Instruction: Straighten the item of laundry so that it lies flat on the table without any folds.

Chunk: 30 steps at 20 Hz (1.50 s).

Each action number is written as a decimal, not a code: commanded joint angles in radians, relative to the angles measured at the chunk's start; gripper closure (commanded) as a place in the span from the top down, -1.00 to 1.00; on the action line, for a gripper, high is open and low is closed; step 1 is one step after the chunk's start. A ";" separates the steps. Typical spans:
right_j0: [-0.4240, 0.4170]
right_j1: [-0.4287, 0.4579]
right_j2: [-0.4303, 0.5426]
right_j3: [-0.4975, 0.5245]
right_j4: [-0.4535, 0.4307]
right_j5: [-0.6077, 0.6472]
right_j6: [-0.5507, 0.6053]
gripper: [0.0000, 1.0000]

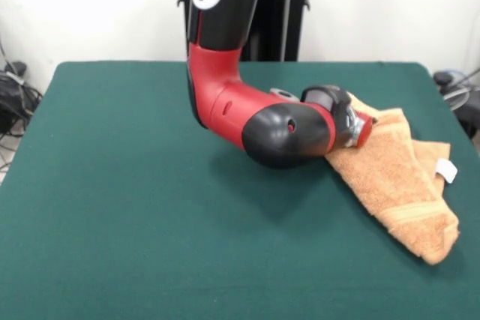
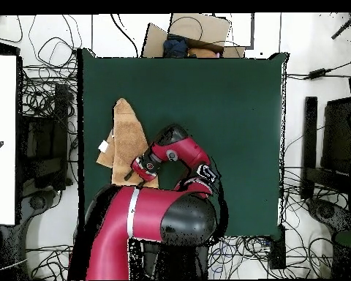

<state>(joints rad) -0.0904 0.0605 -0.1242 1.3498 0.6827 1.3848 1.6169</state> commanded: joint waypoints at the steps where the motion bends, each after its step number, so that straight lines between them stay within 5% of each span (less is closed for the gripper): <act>1: 0.023 0.078 0.138 0.155 0.048 -0.237 0.113 1.00; 11: 0.033 0.063 0.154 0.201 0.108 -0.280 0.095 1.00; 30: 0.045 -0.003 0.258 0.398 0.380 -0.464 -0.007 1.00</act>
<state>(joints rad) -0.0864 -0.0081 -0.0453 1.6400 0.9559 1.2017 1.6167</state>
